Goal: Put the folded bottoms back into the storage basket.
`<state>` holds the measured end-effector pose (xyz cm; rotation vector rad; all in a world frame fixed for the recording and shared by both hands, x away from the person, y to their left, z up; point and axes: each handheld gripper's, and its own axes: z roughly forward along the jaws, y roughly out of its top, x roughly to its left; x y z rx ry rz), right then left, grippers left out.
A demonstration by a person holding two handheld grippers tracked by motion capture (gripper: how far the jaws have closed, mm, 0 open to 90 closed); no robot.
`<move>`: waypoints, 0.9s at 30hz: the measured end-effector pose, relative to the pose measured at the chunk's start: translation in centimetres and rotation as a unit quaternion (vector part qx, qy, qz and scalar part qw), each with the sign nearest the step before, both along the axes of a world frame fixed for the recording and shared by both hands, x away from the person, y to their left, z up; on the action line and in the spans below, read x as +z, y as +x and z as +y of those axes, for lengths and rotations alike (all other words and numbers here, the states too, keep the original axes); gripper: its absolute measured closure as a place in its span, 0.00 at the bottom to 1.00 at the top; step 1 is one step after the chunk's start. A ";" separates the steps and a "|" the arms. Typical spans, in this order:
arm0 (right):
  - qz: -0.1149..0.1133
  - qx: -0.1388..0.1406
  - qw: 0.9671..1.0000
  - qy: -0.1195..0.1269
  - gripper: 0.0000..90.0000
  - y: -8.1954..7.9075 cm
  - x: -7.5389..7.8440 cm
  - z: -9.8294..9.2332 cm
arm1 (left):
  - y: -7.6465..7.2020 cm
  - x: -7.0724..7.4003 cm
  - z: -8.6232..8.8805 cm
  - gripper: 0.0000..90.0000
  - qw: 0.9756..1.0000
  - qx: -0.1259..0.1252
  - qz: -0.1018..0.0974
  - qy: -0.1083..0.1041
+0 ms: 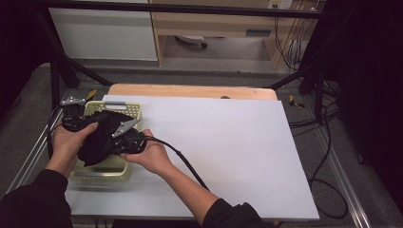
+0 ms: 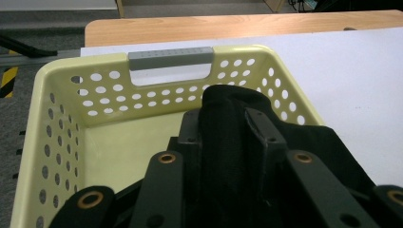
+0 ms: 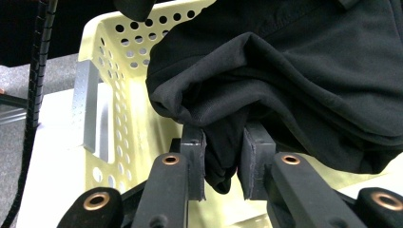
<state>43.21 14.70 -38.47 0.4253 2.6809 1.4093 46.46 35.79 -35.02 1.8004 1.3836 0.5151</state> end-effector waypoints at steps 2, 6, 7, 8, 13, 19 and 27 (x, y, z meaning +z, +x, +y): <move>0.001 0.000 1.000 -0.002 0.83 0.1 0.0 0.1 | 0.1 -0.1 0.0 0.78 1.000 0.002 0.001 0.000; 0.002 -0.001 1.000 -0.005 0.83 0.3 -0.1 0.3 | 0.2 -0.2 -0.1 0.77 1.000 0.007 0.003 0.001; 0.004 -0.002 1.000 -0.006 0.83 0.4 -0.1 0.3 | 0.2 -0.3 -0.1 0.77 1.000 0.007 0.002 0.002; 0.003 -0.002 1.000 -0.006 0.83 0.4 -0.2 0.4 | 0.2 -0.4 -0.1 0.77 1.000 0.006 0.002 0.005; -0.001 -0.009 1.000 -0.009 0.60 0.2 0.0 0.2 | 0.5 -0.7 -0.8 0.42 0.999 0.029 -0.007 0.026; -0.026 -0.017 0.999 -0.019 0.31 -0.7 1.5 -1.6 | 0.0 0.4 -1.5 0.25 0.998 0.046 -0.025 0.019; -0.025 -0.037 0.999 -0.010 0.21 -0.6 2.3 -3.1 | -0.6 1.2 -1.3 0.22 0.998 0.049 -0.039 0.006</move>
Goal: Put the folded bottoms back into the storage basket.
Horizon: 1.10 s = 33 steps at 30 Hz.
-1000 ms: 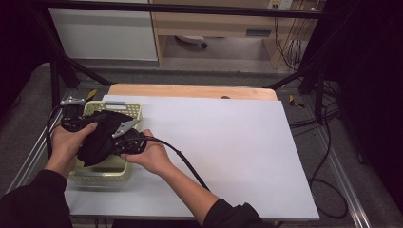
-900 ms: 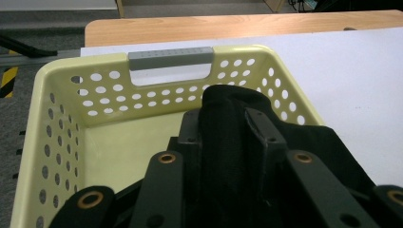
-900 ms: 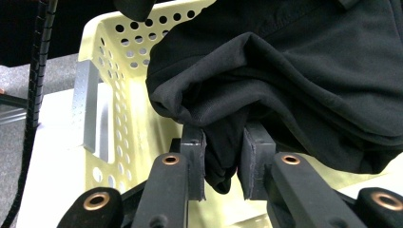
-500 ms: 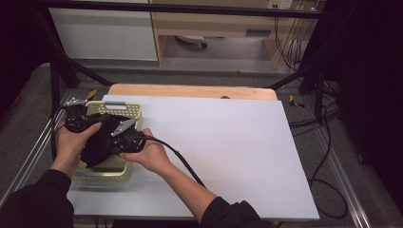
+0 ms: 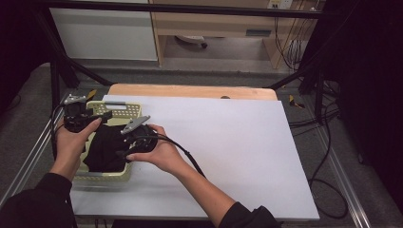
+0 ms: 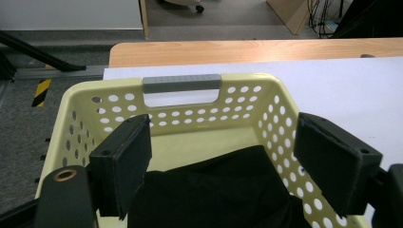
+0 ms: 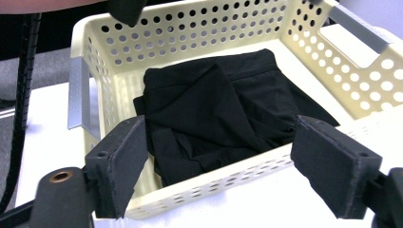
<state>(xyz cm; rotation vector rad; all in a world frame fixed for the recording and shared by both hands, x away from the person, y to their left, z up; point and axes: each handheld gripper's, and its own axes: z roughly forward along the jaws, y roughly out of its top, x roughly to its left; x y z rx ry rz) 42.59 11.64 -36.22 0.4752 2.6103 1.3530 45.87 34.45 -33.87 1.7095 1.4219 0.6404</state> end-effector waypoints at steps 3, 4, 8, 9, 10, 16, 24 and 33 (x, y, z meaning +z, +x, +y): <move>0.000 -0.007 1.000 0.002 0.20 0.1 0.1 -0.5 | -0.4 0.0 0.1 0.23 1.000 -0.004 0.003 0.004; 0.001 -0.010 1.000 0.003 0.20 0.2 0.2 -0.7 | -0.6 0.0 0.2 0.23 1.000 -0.005 0.003 0.004; 0.001 -0.018 1.000 0.007 0.18 0.3 0.3 -1.6 | -1.3 0.1 0.2 0.23 1.000 -0.010 0.003 0.002; 0.002 -0.021 1.000 0.008 0.17 0.3 0.3 -1.8 | -1.5 0.2 0.2 0.23 1.000 -0.012 0.003 0.002; 0.000 -0.022 1.000 0.008 0.17 0.3 0.4 -2.1 | -1.6 0.2 0.1 0.23 1.000 -0.015 0.001 0.002; 0.000 -0.038 0.999 0.013 0.15 0.5 0.5 -3.4 | -2.4 0.4 -0.5 0.24 1.000 -0.020 -0.001 0.006; 0.003 -0.057 0.998 0.030 0.14 0.8 0.9 -5.2 | -3.6 0.4 -1.2 0.18 1.000 -0.017 -0.007 0.009; -0.011 -0.102 0.994 0.043 0.08 1.2 0.6 -7.2 | -5.0 0.6 -1.9 0.14 0.999 -0.026 -0.018 -0.008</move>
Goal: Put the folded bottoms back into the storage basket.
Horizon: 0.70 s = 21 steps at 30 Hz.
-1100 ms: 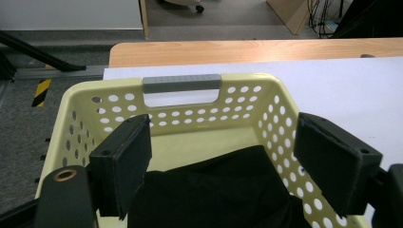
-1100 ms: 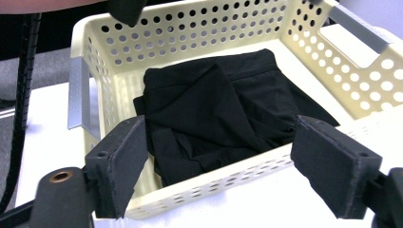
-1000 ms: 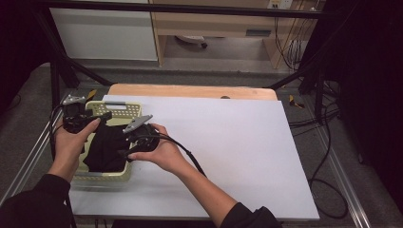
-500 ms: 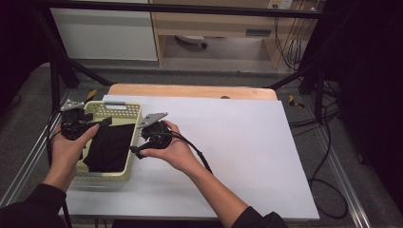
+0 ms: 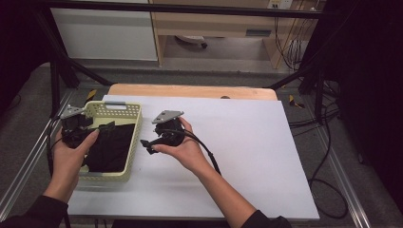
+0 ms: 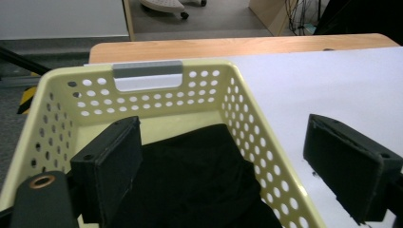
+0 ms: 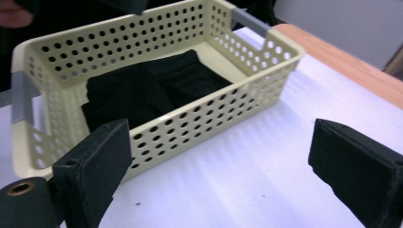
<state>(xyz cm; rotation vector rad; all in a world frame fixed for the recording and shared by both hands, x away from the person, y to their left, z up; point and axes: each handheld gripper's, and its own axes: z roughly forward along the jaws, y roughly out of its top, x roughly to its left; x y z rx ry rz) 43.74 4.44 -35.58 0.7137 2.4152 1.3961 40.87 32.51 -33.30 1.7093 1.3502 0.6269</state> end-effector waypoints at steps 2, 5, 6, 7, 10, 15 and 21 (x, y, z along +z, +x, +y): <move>-0.001 -0.005 1.000 0.006 0.08 0.1 0.1 -0.3 | -0.3 0.0 -0.2 0.13 1.000 -0.004 0.001 -0.005; -0.006 -0.008 1.000 0.008 0.08 0.2 0.4 -0.7 | -0.8 0.1 -0.4 0.12 1.000 -0.011 -0.006 -0.008; -0.007 -0.011 1.000 0.009 0.07 0.2 0.5 -0.8 | -1.0 0.1 -0.5 0.12 1.000 -0.012 -0.008 -0.008; -0.008 -0.013 1.000 0.010 0.07 0.2 0.6 -0.9 | -1.1 0.2 -0.7 0.12 1.000 -0.016 -0.011 -0.009; -0.011 -0.018 1.000 0.010 0.06 0.2 0.8 -1.3 | -1.6 0.3 -1.0 0.11 0.999 -0.023 -0.018 -0.014; -0.014 -0.026 0.999 0.012 0.06 0.4 1.0 -1.9 | -2.0 0.5 -1.4 0.10 0.999 -0.030 -0.025 -0.019; -0.012 -0.032 0.999 0.014 0.06 0.5 1.2 -2.4 | -2.5 0.6 -1.7 0.06 0.999 -0.035 -0.036 -0.021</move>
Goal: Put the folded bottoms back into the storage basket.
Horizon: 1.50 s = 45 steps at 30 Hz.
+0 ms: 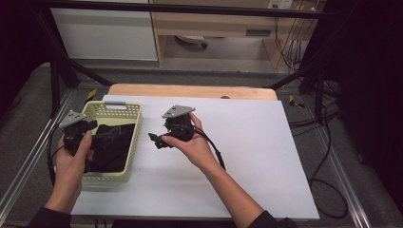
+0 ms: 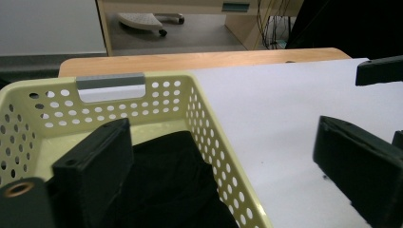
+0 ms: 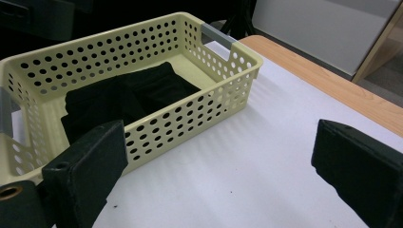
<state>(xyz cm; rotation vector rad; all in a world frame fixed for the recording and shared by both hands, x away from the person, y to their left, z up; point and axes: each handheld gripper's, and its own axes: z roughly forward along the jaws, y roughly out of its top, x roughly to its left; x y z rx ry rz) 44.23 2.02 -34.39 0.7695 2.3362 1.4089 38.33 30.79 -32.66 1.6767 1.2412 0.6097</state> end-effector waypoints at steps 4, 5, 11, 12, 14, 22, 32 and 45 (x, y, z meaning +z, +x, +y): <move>0.001 -0.001 1.000 0.004 0.05 0.1 0.2 -0.4 | -0.5 -0.1 -0.4 0.05 1.000 -0.008 -0.001 -0.001; 0.000 -0.002 1.000 0.005 0.05 0.1 0.2 -0.5 | -0.6 -0.2 -0.5 0.05 1.000 -0.009 -0.003 -0.006; -0.001 -0.007 1.000 0.007 0.05 0.2 0.6 -1.4 | -1.3 -0.8 -0.6 0.06 0.999 -0.018 -0.007 -0.028; -0.001 -0.007 1.000 0.004 0.04 0.1 0.6 -1.6 | -1.5 -0.9 -0.6 0.06 0.999 -0.018 -0.009 -0.028; -0.002 -0.007 1.000 -0.002 0.04 -0.1 0.6 -1.8 | -1.9 -1.1 -0.8 0.06 0.999 -0.021 -0.013 -0.027; -0.019 -0.017 1.000 -0.010 0.04 -0.5 1.5 -3.3 | -3.5 -2.4 -2.7 0.06 0.999 -0.036 -0.027 -0.021; -0.029 -0.033 0.999 -0.013 0.05 -0.7 2.3 -6.6 | -3.9 -4.3 -3.4 0.08 0.999 -0.036 -0.023 -0.020; -0.029 -0.081 0.996 0.009 0.04 -0.4 3.5 -12.0 | -4.1 -5.8 -2.7 0.09 0.999 -0.026 -0.019 -0.019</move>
